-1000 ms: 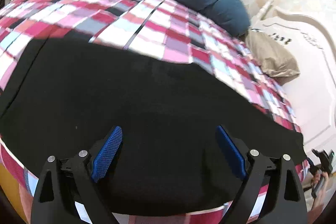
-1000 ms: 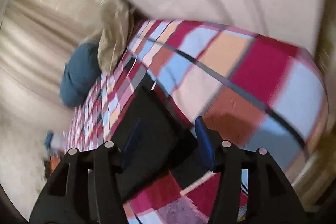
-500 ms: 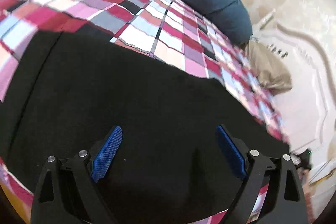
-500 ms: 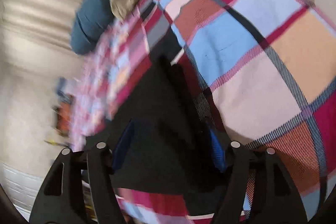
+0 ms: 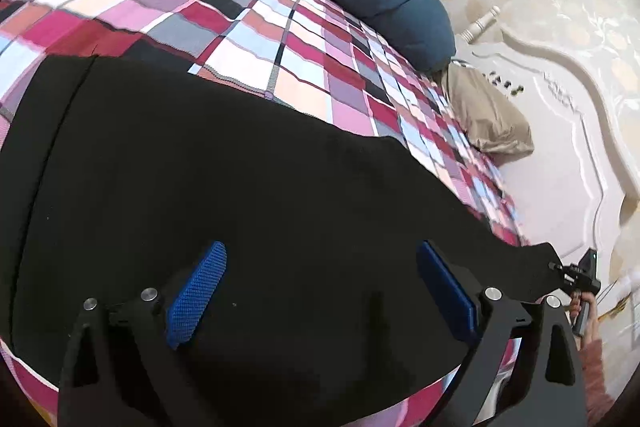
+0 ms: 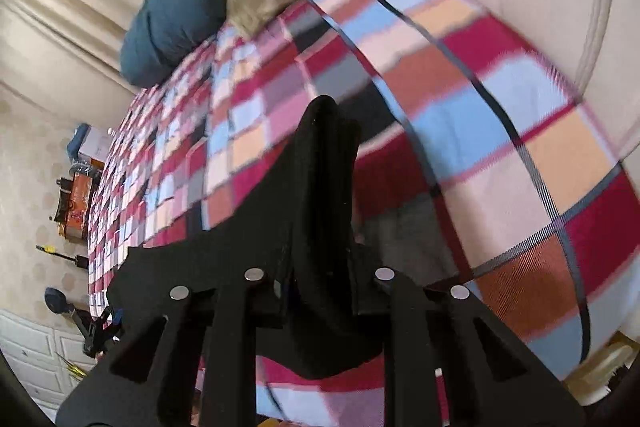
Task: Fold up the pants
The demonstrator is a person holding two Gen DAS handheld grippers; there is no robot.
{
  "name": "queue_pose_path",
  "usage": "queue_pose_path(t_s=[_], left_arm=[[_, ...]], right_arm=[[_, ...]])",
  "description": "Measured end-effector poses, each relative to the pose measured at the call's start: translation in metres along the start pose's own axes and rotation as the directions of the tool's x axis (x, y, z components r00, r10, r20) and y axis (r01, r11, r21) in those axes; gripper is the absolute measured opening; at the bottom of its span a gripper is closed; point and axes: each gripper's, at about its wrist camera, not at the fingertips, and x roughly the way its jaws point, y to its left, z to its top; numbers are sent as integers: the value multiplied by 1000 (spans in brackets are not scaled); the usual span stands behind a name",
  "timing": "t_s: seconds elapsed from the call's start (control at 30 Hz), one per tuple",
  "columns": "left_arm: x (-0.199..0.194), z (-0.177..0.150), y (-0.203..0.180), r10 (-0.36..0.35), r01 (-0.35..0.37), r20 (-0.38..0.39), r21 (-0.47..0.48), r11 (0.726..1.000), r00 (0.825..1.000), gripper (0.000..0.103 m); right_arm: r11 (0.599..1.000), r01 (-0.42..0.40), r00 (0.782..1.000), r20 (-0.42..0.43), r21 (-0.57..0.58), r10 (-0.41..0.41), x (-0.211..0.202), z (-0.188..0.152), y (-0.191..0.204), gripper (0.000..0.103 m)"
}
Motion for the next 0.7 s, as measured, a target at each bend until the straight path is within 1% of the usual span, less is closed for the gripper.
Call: queue_pose_path(t_s=[0.1, 0.17, 0.23, 0.3, 0.33, 0.4, 0.47, 0.57, 0.63, 0.7], left_arm=[[-1, 3, 3, -15, 15, -7, -24, 1000, 1000, 95], [-2, 2, 1, -2, 2, 0, -21, 1000, 1000, 95], [-5, 2, -6, 36, -36, 8, 5, 999, 999, 95], [-11, 0, -17, 107, -110, 40, 68, 992, 993, 95], [-15, -2, -23, 125, -131, 61, 105, 986, 990, 95], [-23, -5, -30, 136, -149, 95, 148, 978, 986, 95], [-30, -6, -32, 127, -144, 108, 166, 976, 986, 95], [-37, -8, -28, 105, -121, 105, 158, 980, 989, 95], [-39, -11, -23, 93, -107, 99, 140, 984, 991, 95], [-42, -16, -16, 98, -109, 95, 125, 986, 991, 95]], right_arm=[[998, 31, 999, 45, -58, -28, -23, 0, 39, 19], [995, 42, 997, 72, -91, -36, -33, -2, 62, 19], [990, 54, 993, 108, -132, -39, -46, -8, 92, 19], [985, 60, 991, 131, -164, -38, -51, -13, 117, 19], [980, 61, 988, 150, -190, -32, -56, -18, 136, 19], [974, 47, 986, 165, -224, -9, -62, -26, 160, 19], [965, 50, 984, 180, -257, -4, -64, -33, 185, 19], [950, 38, 984, 177, -310, 19, -58, -47, 224, 19], [935, 68, 982, 189, -347, -1, -50, -58, 248, 19], [921, 86, 983, 185, -380, -15, -37, -69, 267, 19]])
